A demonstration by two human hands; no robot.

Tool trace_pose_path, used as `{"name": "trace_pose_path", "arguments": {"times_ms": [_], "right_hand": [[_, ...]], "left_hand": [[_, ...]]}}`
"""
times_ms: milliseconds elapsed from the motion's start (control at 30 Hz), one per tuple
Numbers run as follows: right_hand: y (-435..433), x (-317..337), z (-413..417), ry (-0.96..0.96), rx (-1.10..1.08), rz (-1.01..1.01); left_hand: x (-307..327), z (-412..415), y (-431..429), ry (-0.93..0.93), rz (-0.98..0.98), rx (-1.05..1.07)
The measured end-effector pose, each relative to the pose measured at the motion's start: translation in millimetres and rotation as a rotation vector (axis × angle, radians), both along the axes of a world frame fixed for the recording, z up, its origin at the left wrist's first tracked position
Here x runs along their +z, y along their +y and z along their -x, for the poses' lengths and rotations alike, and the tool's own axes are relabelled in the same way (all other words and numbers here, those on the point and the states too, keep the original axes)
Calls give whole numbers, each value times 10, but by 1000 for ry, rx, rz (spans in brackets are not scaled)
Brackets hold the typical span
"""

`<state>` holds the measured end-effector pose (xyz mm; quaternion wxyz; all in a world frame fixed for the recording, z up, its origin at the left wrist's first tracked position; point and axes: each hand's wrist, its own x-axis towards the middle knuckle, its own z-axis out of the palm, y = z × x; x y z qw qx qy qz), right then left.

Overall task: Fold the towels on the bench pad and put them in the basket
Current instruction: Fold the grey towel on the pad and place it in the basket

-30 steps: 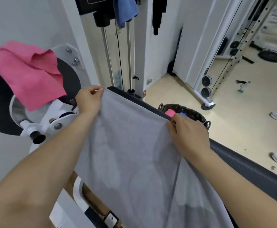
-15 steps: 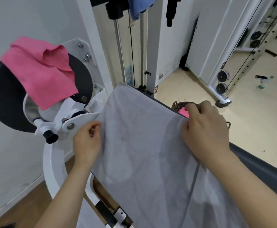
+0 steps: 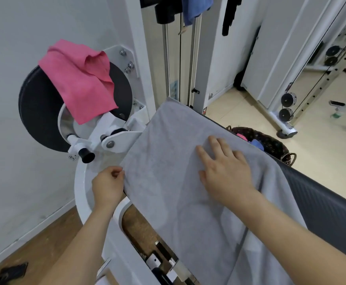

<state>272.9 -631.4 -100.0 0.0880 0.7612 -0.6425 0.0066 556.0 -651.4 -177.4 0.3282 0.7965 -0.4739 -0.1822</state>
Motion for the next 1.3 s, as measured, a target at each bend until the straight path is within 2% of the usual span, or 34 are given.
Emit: {"name": "trace_pose_path", "arguments": {"times_ms": [133, 233, 300, 433, 500, 600, 700, 833, 900, 1000, 1067, 1167, 1300], "right_hand": [[-9, 50, -30, -77, 12, -46], [99, 171, 35, -252, 49, -67], [330, 290, 156, -357, 35, -28], [1092, 435, 635, -477, -169, 64], [1516, 441, 878, -468, -286, -10], [2047, 372, 1089, -352, -411, -86], [2368, 232, 1167, -279, -437, -142], [2567, 65, 1209, -305, -405, -159], [2568, 13, 1217, -293, -386, -162], [2507, 71, 1199, -288, -378, -231], [2466, 130, 1233, -394, -399, -303], [2386, 246, 1329, -735, -398, -452], [2254, 329, 1410, -1217, -456, -675]], "left_hand": [[-1, -106, -90, -83, -10, 16], [123, 50, -12, -105, 2, -10], [268, 322, 193, -97, 100, -125], [424, 1072, 990, -21, 196, -546], [391, 1400, 1390, 9, 207, -727], [301, 1775, 1836, 28, 236, -861], [211, 1939, 2090, -30, 223, -845], [105, 1892, 2309, -26, 118, -714], [98, 1910, 2448, -47, 104, -788], [152, 2119, 2668, -195, -6, -991], [168, 2266, 2767, -235, -100, -967], [131, 2411, 2793, -292, -108, -865], [221, 2477, 2807, -158, -86, -685]]}}
